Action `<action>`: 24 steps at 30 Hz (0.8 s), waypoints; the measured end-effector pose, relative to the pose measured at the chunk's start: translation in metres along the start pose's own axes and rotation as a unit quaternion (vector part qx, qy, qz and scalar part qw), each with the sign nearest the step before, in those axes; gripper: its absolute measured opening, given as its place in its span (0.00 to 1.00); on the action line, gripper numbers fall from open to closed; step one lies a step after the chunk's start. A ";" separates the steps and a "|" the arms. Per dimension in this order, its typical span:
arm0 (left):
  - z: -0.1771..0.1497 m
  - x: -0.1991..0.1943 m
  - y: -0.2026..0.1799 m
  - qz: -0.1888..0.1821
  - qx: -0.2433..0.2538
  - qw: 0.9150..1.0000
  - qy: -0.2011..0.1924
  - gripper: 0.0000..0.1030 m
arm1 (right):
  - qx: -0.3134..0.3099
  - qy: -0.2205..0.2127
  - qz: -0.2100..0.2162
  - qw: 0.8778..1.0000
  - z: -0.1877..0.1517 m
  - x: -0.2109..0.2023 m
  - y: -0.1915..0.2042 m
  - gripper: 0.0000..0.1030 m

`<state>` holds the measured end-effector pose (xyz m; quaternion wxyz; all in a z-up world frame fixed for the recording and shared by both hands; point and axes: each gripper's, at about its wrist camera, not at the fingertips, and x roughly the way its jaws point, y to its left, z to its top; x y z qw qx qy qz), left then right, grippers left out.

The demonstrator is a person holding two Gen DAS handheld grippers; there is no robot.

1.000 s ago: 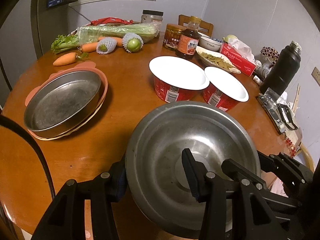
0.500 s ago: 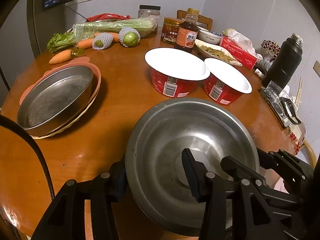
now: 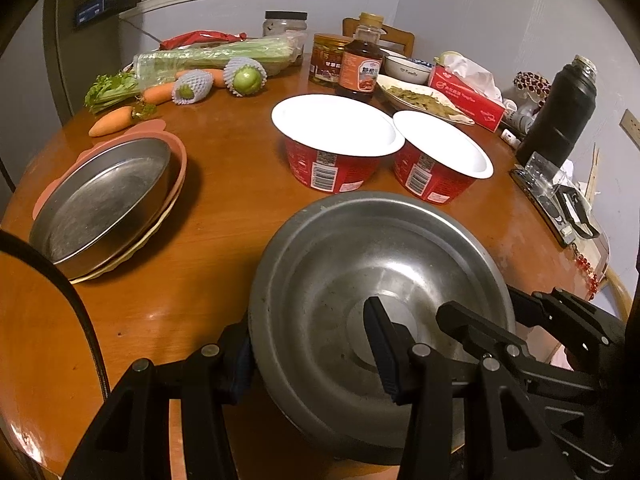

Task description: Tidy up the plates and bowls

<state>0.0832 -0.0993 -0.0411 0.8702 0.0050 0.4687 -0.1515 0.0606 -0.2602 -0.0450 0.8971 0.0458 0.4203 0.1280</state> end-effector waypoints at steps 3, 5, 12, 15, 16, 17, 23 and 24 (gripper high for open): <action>0.000 0.000 -0.002 0.005 0.006 1.000 0.002 0.48 | 0.002 0.000 0.001 1.000 0.000 -0.001 -0.002 0.41; 0.000 0.000 -0.002 0.009 0.007 1.000 0.001 0.48 | 0.003 0.000 0.003 1.000 0.000 -0.002 -0.003 0.41; 0.001 -0.005 0.001 0.017 0.005 1.000 -0.004 0.49 | 0.013 -0.005 0.002 1.000 0.001 -0.005 -0.006 0.42; 0.000 -0.006 0.002 0.019 0.005 1.000 -0.006 0.49 | 0.014 -0.004 0.000 1.000 0.000 -0.005 -0.006 0.42; 0.000 -0.007 0.002 0.019 0.004 1.000 -0.007 0.49 | 0.014 -0.005 0.000 1.000 0.000 -0.006 -0.006 0.42; 0.000 -0.008 0.003 0.021 0.004 1.000 -0.008 0.49 | 0.013 -0.005 -0.001 1.000 0.000 -0.006 -0.006 0.42; -0.001 -0.014 0.005 0.028 0.002 1.000 -0.013 0.49 | 0.018 -0.010 -0.001 1.000 0.001 -0.011 -0.006 0.42; -0.001 -0.015 0.005 0.028 0.002 0.999 -0.014 0.49 | 0.019 -0.011 -0.001 1.000 0.001 -0.012 -0.007 0.42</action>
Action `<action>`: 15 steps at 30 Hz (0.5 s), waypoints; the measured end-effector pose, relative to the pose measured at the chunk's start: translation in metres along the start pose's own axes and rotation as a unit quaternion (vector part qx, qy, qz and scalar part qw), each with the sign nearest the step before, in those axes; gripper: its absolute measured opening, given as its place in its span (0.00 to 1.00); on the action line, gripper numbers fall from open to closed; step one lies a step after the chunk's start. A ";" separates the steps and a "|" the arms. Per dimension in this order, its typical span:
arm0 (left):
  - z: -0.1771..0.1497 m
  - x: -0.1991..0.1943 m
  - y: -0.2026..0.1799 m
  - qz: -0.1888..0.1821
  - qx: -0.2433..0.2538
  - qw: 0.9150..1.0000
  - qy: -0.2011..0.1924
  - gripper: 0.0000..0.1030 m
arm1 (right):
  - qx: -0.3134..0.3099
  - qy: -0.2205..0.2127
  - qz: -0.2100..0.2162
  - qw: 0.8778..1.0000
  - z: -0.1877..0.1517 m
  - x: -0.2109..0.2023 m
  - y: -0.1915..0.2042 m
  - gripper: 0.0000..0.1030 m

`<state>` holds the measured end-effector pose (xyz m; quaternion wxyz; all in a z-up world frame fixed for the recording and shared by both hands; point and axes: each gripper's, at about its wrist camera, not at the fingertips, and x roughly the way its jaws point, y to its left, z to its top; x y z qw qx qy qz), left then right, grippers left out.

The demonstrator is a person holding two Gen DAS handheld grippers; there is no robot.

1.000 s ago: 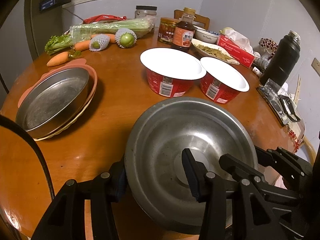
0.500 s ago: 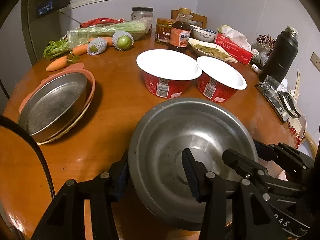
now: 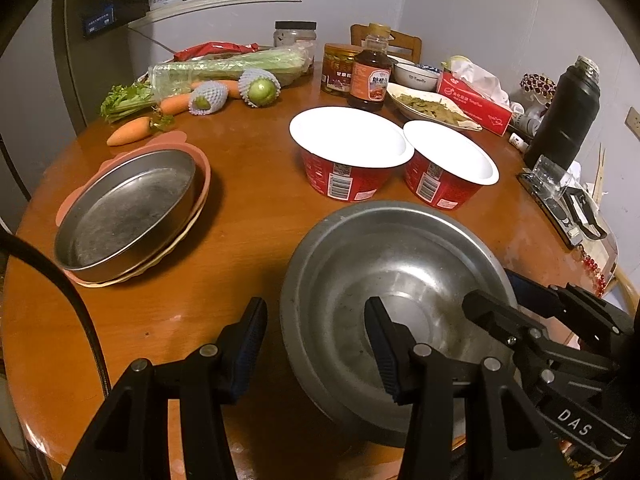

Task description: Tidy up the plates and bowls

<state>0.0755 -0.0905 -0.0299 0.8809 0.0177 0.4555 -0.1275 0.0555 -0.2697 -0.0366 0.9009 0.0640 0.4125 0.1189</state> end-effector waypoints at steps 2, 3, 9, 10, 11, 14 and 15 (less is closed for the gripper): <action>0.000 -0.004 0.001 0.002 -0.001 1.000 -0.004 0.49 | 0.000 -0.002 -0.001 1.000 0.001 -0.003 0.000 0.43; 0.000 -0.006 0.001 0.003 -0.002 1.000 -0.007 0.49 | 0.000 -0.005 -0.002 1.000 0.001 -0.005 0.000 0.43; 0.002 -0.020 0.003 0.007 -0.004 1.000 -0.023 0.49 | 0.003 -0.019 0.002 1.000 0.005 -0.017 0.000 0.43; 0.002 -0.021 0.003 0.006 -0.003 1.000 -0.025 0.49 | 0.003 -0.020 0.004 1.000 0.005 -0.018 0.001 0.43; 0.004 -0.022 0.004 0.006 -0.004 1.000 -0.027 0.49 | 0.004 -0.022 0.005 1.000 0.006 -0.019 0.002 0.43; 0.007 -0.023 0.005 0.008 -0.005 1.000 -0.030 0.50 | 0.007 -0.028 0.011 1.000 0.010 -0.021 0.004 0.43; 0.009 -0.023 0.007 0.008 -0.005 0.999 -0.031 0.50 | 0.008 -0.028 0.015 0.999 0.012 -0.021 0.004 0.43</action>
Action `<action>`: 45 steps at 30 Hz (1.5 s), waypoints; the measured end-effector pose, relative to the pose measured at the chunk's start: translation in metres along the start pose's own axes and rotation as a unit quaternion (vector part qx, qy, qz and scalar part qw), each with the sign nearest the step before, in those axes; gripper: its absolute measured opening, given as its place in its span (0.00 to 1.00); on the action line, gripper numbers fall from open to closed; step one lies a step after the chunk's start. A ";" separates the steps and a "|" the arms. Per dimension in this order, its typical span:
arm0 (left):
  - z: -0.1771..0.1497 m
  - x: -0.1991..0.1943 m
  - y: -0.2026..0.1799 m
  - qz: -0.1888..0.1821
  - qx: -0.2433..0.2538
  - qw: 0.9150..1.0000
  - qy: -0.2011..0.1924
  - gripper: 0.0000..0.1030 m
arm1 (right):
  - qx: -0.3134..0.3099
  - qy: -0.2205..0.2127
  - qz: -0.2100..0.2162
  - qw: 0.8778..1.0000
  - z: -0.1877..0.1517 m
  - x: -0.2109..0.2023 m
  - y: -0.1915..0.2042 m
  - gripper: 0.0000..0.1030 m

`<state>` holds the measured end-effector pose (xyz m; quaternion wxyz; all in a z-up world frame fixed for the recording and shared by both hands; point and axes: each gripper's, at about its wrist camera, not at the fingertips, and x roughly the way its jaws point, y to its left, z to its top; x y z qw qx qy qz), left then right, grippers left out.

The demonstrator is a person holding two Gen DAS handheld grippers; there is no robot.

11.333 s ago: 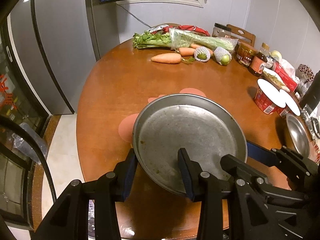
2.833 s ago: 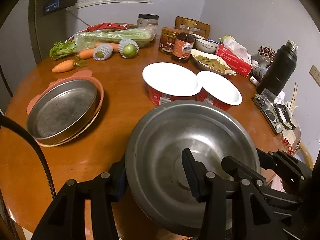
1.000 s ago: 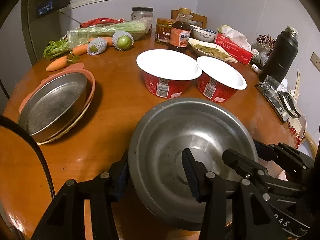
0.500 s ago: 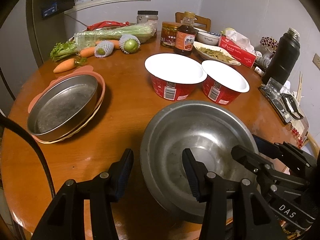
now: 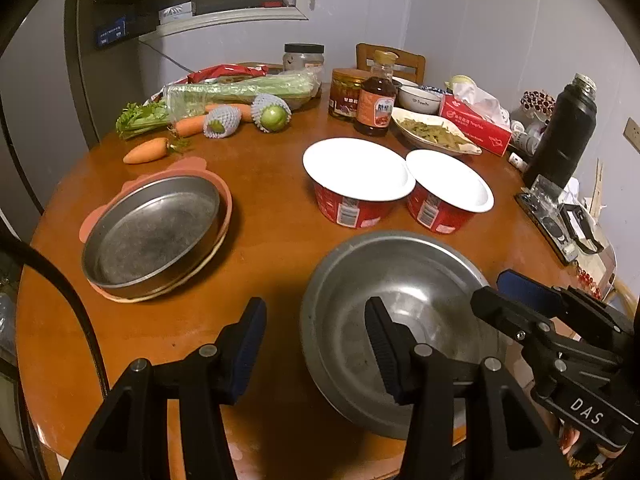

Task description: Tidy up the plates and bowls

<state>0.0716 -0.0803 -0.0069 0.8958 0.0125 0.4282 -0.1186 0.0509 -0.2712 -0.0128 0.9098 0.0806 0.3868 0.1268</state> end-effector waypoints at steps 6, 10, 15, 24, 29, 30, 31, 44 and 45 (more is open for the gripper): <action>0.016 0.002 0.010 0.003 -0.001 1.000 -0.008 0.50 | 0.012 0.000 0.020 1.000 0.014 0.012 0.003 0.43; 0.031 0.009 0.017 0.004 -0.004 1.000 -0.011 0.50 | 0.025 -0.002 0.028 0.999 0.027 0.023 0.002 0.43; 0.054 0.024 0.019 0.009 0.002 1.000 -0.010 0.50 | 0.052 0.010 0.032 0.998 0.044 0.043 -0.005 0.43; 0.092 0.050 0.018 0.009 0.013 1.000 -0.002 0.50 | 0.083 0.033 0.042 0.995 0.064 0.075 -0.014 0.43; 0.105 0.069 0.018 -0.005 0.008 1.000 0.015 0.50 | 0.093 0.046 0.034 0.994 0.072 0.088 -0.020 0.43; 0.107 0.073 0.018 -0.007 0.006 1.000 0.018 0.50 | 0.093 0.046 0.034 0.994 0.074 0.090 -0.021 0.43; 0.108 0.077 0.018 -0.009 0.003 1.000 0.019 0.50 | 0.094 0.047 0.032 0.994 0.075 0.092 -0.022 0.43; 0.121 0.115 0.017 -0.037 -0.009 0.998 0.047 0.50 | 0.085 0.055 0.033 0.994 0.086 0.110 -0.028 0.43; 0.121 0.117 0.018 -0.041 -0.012 0.998 0.049 0.50 | 0.082 0.055 0.033 0.995 0.086 0.111 -0.027 0.43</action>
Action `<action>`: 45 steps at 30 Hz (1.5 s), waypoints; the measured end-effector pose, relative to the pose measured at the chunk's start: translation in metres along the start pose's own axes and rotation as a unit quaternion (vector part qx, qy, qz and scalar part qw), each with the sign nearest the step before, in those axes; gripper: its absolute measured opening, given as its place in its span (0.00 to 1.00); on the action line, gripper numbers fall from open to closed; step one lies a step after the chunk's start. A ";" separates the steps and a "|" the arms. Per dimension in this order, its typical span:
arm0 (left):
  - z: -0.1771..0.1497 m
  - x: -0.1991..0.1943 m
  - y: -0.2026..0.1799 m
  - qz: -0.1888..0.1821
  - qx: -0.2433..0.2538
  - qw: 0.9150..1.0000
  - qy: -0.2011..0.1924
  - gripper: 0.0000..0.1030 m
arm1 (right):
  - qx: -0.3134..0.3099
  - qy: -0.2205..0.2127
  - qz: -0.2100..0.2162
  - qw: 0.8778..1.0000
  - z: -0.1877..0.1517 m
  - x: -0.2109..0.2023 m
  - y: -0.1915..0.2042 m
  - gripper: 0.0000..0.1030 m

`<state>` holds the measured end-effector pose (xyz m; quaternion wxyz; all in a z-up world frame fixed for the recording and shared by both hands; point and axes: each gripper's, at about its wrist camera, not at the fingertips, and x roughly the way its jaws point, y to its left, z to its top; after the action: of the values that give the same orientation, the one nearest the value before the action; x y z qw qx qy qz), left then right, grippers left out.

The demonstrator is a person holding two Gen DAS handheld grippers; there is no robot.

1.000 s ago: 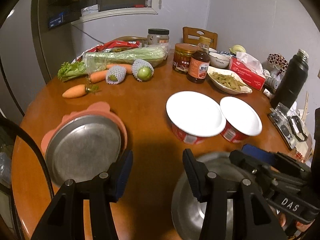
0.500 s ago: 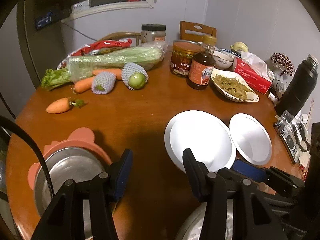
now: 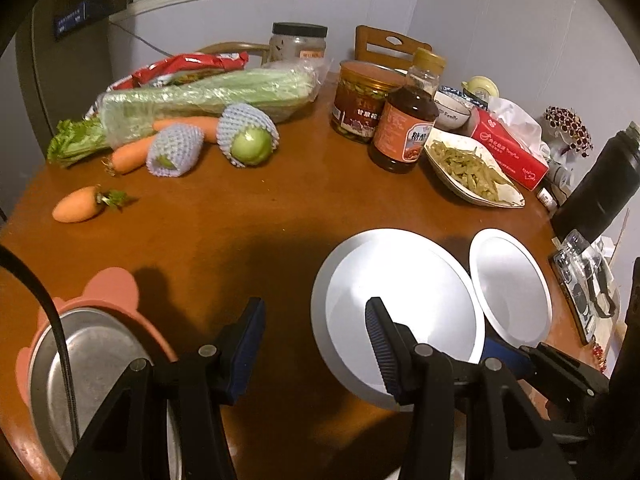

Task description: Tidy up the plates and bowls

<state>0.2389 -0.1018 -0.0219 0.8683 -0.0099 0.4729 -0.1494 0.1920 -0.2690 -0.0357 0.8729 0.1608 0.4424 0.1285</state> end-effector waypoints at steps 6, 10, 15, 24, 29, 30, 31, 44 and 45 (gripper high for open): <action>-0.002 0.003 -0.001 -0.026 -0.005 1.000 0.005 0.35 | -0.018 -0.006 0.001 1.000 0.000 -0.001 0.004 0.38; -0.003 -0.001 -0.003 -0.022 0.000 1.000 -0.001 0.32 | -0.029 -0.011 -0.004 1.000 -0.001 -0.003 0.008 0.37; -0.008 -0.011 -0.006 -0.017 0.008 1.000 -0.008 0.32 | -0.039 -0.017 -0.009 0.999 -0.003 -0.006 0.013 0.37; -0.013 -0.040 -0.008 -0.015 0.008 0.999 -0.031 0.32 | -0.053 -0.031 -0.007 0.998 -0.006 -0.024 0.024 0.37; -0.016 -0.059 -0.012 -0.010 0.011 0.999 -0.044 0.32 | -0.061 -0.046 -0.002 0.997 -0.009 -0.041 0.033 0.37; -0.017 -0.063 -0.013 -0.009 0.011 0.999 -0.047 0.32 | -0.061 -0.048 -0.001 0.997 -0.009 -0.043 0.034 0.37; -0.019 -0.067 -0.014 -0.008 0.012 0.999 -0.050 0.32 | -0.064 -0.051 -0.001 0.997 -0.010 -0.047 0.035 0.37; -0.038 -0.111 -0.030 0.002 0.021 0.997 -0.078 0.32 | -0.083 -0.083 0.008 0.993 -0.029 -0.089 0.052 0.37; -0.039 -0.114 -0.032 0.002 0.022 0.997 -0.080 0.32 | -0.084 -0.085 0.008 0.993 -0.030 -0.093 0.052 0.37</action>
<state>0.1405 -0.0969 0.0547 0.9035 -0.0017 0.3988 -0.1569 0.1099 -0.2501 0.0358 0.9168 0.1008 0.3527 0.1577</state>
